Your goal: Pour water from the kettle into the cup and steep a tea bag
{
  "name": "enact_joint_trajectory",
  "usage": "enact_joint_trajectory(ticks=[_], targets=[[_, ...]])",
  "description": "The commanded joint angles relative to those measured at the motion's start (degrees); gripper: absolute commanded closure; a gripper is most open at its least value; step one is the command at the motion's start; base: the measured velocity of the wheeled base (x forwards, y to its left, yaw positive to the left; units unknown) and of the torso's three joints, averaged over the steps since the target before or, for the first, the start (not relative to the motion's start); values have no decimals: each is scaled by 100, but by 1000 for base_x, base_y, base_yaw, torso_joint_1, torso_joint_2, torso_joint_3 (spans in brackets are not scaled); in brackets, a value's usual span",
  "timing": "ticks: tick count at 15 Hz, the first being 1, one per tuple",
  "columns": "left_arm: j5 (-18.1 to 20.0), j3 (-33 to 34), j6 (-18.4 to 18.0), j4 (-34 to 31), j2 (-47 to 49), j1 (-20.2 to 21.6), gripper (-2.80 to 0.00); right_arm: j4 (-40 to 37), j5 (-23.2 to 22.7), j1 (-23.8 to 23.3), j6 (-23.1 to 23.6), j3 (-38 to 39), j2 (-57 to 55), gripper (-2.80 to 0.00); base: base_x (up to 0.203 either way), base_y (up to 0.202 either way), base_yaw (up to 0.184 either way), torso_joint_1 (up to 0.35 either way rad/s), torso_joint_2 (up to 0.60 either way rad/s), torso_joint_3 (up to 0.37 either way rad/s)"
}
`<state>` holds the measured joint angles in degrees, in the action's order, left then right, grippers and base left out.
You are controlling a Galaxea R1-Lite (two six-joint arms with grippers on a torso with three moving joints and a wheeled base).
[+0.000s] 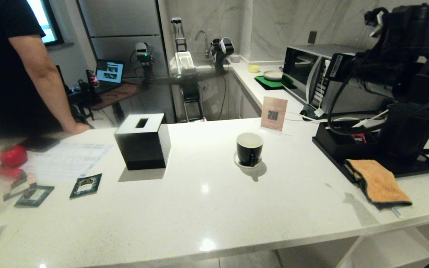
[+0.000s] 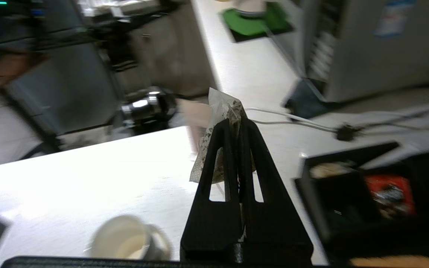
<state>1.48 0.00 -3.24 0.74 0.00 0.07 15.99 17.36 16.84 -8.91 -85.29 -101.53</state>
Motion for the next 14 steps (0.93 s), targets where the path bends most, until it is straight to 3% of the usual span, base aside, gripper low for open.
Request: enact_joint_trajectory(ticks=[1, 3, 14], targets=[[1, 0, -1, 5, 9, 1, 0, 38, -128, 302, 38, -12, 127, 0, 0, 0, 0, 0, 0, 0], [1, 0, -1, 5, 9, 1, 0, 52, -156, 582, 278, 2, 166, 0, 0, 0, 0, 0, 0, 0], [1, 0, -1, 5, 9, 1, 0, 71, -191, 1831, 593, -10, 188, 0, 0, 0, 0, 0, 0, 0]])
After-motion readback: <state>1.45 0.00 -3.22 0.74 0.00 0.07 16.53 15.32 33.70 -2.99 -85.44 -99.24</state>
